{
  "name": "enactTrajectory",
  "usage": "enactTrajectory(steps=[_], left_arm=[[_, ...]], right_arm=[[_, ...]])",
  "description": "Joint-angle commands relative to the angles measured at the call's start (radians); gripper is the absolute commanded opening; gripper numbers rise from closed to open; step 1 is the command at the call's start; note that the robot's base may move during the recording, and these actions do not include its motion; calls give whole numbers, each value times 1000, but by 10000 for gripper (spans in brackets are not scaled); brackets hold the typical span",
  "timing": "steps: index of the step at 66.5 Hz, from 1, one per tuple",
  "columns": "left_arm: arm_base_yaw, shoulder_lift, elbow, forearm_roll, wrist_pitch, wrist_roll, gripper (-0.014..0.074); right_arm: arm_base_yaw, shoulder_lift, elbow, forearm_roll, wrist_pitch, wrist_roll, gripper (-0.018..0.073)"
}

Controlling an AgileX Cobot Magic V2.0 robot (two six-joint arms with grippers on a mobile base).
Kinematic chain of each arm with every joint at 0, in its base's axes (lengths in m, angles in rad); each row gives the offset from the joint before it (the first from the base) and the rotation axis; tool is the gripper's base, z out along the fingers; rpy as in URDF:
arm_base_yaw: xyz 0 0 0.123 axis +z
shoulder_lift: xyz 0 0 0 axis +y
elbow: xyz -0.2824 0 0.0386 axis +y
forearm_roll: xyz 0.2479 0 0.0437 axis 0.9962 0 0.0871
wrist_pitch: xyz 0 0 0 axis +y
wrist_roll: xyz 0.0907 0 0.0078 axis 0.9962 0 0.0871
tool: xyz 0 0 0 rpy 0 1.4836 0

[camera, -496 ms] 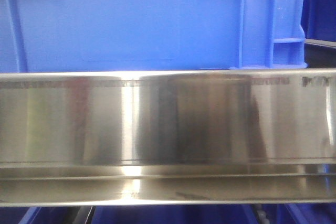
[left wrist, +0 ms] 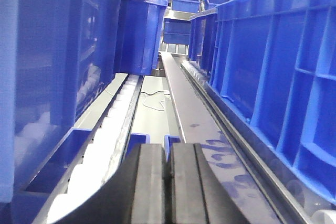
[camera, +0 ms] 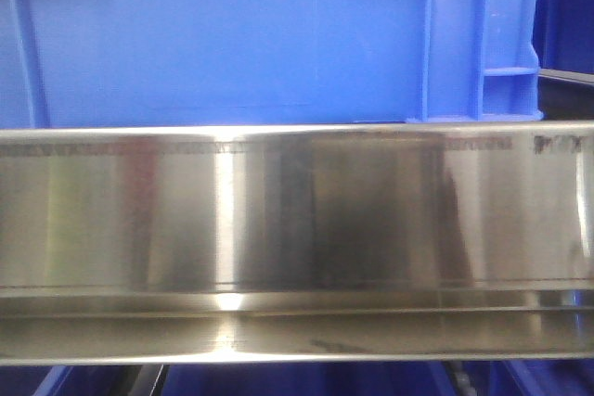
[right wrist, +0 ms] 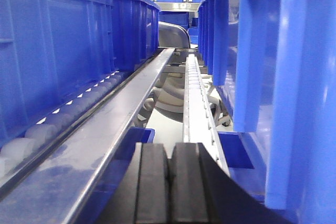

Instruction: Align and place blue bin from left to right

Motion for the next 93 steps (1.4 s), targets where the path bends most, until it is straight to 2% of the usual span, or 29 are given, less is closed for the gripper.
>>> enactTrajectory(steps=[1, 20, 31, 41, 50, 60, 65, 69, 73, 79, 87, 93], left_arm=[[3, -3, -1, -6, -17, 0, -111], [3, -3, -1, -6, -98, 0, -111], [3, -3, -1, -6, -169, 0, -111], [3, -3, -65, -6, -177, 0, -111], [3, -3, -204, 2, -89, 0, -111], [3, 46, -451, 57, 156, 0, -104], [3, 118, -573, 75, 256, 0, -60], [3, 193, -655, 77, 340, 0, 11], [3, 274, -736, 77, 404, 0, 103], [3, 389, -828, 77, 460, 0, 243], [-4, 518, -898, 77, 471, 0, 398], [-49, 590, -928, 82, 461, 0, 530]], right_arm=[[2, -4, -1, 3, -11, -4, -69], [2, -4, -1, 3, -87, -4, -69], [2, -4, -1, 3, -209, -2, -69], [2, -4, -124, 3, -155, -2, -69], [2, -4, -321, 3, -21, -2, -69], [2, 71, -557, 3, 166, -2, -69], [2, 148, -659, 3, 232, -2, -65], [2, 218, -728, 3, 260, -2, -60], [2, 287, -783, 3, 262, -2, -7], [2, 378, -844, 3, 262, -2, 144], [2, 485, -895, 5, 256, -2, 382], [2, 557, -899, -23, 234, -4, 551]])
